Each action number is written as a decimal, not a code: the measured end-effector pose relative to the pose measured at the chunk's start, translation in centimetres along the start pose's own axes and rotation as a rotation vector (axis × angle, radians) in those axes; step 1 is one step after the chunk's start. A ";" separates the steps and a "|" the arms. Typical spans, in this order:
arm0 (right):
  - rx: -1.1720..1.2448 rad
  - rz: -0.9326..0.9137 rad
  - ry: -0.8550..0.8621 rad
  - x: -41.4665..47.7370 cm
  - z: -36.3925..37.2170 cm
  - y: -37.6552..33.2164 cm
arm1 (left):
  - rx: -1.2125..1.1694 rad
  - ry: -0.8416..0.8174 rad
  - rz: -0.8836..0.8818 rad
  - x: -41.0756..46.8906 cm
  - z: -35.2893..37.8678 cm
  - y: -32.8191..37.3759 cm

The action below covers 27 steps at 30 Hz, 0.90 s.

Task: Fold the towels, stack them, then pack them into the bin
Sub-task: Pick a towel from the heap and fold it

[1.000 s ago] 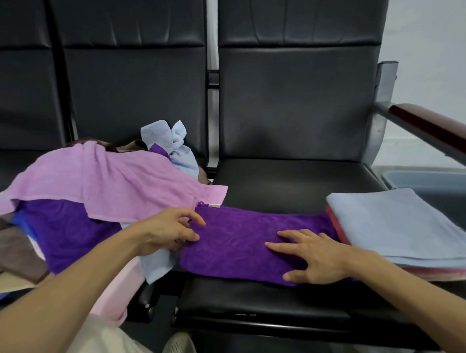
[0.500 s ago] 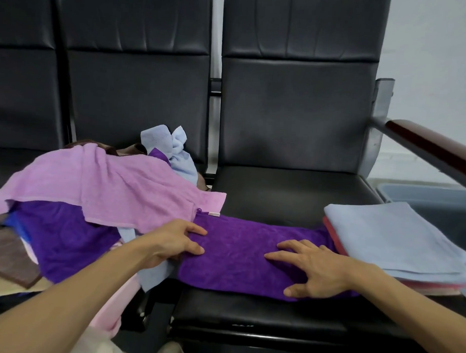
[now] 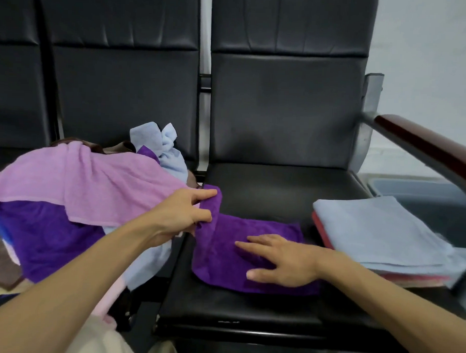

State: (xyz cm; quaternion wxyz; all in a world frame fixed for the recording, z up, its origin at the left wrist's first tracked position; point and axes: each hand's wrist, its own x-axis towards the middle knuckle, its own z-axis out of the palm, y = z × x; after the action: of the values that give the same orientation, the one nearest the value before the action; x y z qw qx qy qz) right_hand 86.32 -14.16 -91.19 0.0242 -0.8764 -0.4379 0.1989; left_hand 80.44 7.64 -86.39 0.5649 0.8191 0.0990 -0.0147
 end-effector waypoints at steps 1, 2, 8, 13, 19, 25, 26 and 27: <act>0.051 0.018 0.051 -0.2 -1.1 0.4 | 0.050 -0.002 0.033 0.1 0.7 0.6; 0.073 0.050 0.135 -0.7 -2.3 1.1 | 0.096 -0.012 0.067 0.2 1.6 1.3; 0.016 0.296 0.448 -5.5 -6.3 5.9 | 0.223 -0.128 0.100 1.7 6.6 2.9; 0.021 0.363 0.412 -6.6 -5.5 6.7 | 0.289 -0.224 0.086 2.9 10.9 2.1; -0.044 0.328 0.413 -6.9 -4.6 5.9 | 0.049 -0.424 -0.010 3.0 14.3 0.9; 0.016 0.379 0.429 -5.9 -3.2 5.0 | 0.184 -0.173 0.132 4.5 11.4 0.1; 0.021 0.399 0.416 -5.7 -2.8 4.6 | 0.349 -0.083 0.197 4.9 10.4 -0.3; 0.018 0.417 0.392 -5.4 -2.5 4.3 | 0.561 -0.013 0.237 5.2 9.4 -0.9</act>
State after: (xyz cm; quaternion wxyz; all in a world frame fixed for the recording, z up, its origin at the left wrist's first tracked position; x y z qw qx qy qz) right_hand 87.56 -20.66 -88.06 0.0751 -0.9690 -0.2335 0.0301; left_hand 86.22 0.00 -91.31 0.3152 0.9488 -0.0089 0.0194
